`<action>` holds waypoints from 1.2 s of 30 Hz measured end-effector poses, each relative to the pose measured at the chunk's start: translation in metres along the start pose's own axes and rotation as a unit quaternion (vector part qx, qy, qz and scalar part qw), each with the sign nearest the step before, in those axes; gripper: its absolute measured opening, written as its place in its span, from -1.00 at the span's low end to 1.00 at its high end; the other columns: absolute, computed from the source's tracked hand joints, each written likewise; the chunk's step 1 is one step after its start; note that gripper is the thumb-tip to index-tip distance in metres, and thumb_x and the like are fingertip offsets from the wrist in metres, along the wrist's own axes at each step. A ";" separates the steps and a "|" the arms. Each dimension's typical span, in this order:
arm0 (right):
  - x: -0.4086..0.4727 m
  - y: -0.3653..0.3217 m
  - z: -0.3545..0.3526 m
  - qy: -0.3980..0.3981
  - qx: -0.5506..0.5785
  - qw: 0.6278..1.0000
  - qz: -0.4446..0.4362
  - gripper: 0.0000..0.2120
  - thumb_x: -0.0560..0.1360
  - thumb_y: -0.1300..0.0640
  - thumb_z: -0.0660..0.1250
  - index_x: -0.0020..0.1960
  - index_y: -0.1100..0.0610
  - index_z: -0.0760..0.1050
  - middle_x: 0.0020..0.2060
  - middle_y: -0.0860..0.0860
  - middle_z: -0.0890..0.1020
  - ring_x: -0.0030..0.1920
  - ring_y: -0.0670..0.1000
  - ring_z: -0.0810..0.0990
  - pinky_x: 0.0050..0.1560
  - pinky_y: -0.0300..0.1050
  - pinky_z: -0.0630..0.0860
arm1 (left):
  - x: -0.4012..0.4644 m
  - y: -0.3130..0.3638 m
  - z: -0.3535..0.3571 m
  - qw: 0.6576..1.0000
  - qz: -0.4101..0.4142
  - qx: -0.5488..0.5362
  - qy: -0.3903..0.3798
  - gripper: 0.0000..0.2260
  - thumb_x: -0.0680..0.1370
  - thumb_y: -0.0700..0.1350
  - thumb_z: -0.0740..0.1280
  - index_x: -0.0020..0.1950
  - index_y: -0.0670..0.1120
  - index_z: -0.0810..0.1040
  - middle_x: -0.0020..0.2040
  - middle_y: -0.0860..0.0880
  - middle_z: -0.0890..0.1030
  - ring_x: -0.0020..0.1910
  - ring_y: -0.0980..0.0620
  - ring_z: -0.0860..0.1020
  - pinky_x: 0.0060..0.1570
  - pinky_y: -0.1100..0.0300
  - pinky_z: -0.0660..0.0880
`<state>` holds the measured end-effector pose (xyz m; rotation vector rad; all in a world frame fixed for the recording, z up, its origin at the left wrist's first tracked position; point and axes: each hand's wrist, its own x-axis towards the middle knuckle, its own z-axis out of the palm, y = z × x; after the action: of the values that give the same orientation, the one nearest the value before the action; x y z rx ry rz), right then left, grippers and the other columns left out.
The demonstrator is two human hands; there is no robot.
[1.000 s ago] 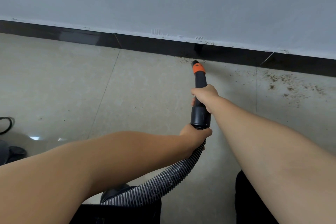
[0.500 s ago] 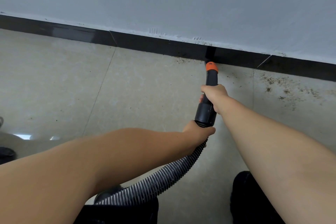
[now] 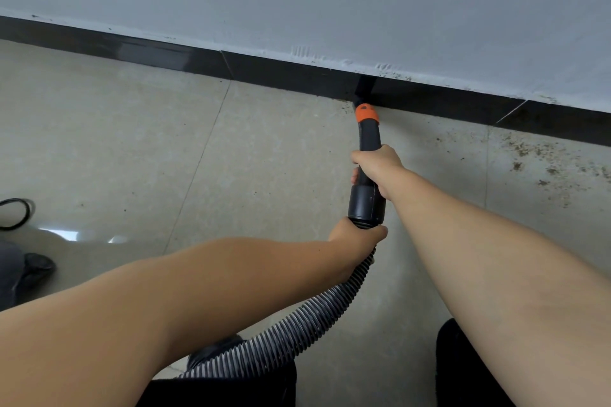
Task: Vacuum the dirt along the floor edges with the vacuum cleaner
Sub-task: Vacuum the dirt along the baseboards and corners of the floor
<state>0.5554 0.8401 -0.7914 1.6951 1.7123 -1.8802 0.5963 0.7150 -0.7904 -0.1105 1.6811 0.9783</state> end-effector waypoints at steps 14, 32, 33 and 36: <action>0.004 -0.023 0.041 -0.063 -0.055 0.996 -0.029 -0.74 0.44 0.29 0.29 0.11 0.21 0.38 -0.41 0.09 0.56 -0.46 0.03 0.56 -0.29 -0.09 0.56 | 0.003 0.007 -0.028 0.997 0.007 -0.058 0.048 -0.82 0.50 -0.15 0.37 0.03 -0.16 0.45 -0.34 -0.08 0.47 -0.45 0.00 0.46 -0.31 0.18 0.48; -0.009 -0.005 -0.013 -0.008 -0.053 0.999 0.007 -0.72 0.43 0.30 0.29 0.13 0.25 0.39 -0.47 0.09 0.56 -0.45 0.06 0.56 -0.22 -0.06 0.58 | -0.012 0.004 0.008 0.999 0.000 -0.012 -0.042 -0.80 0.50 -0.13 0.38 0.03 -0.16 0.43 -0.32 -0.08 0.47 -0.44 0.00 0.46 -0.31 0.18 0.48; -0.010 -0.006 -0.010 -0.010 -0.058 0.998 0.005 -0.70 0.42 0.29 0.29 0.14 0.26 0.39 -0.48 0.09 0.56 -0.43 0.06 0.56 -0.16 -0.02 0.60 | -0.013 0.004 0.006 0.999 0.001 -0.017 -0.038 -0.81 0.50 -0.13 0.38 0.03 -0.16 0.43 -0.32 -0.08 0.47 -0.44 0.00 0.47 -0.29 0.18 0.48; -0.008 -0.013 0.006 -0.008 -0.084 0.996 -0.011 -0.68 0.42 0.28 0.30 0.16 0.27 0.39 -0.55 0.07 0.57 -0.39 0.08 0.59 -0.02 0.06 0.62 | -0.011 0.009 -0.006 0.999 0.002 -0.034 -0.022 -0.81 0.51 -0.14 0.38 0.03 -0.17 0.44 -0.31 -0.08 0.46 -0.43 -0.01 0.47 -0.28 0.16 0.49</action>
<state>0.5454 0.8359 -0.7788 1.6010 1.8320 -1.6989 0.5911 0.7129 -0.7761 -0.1288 1.6081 1.0351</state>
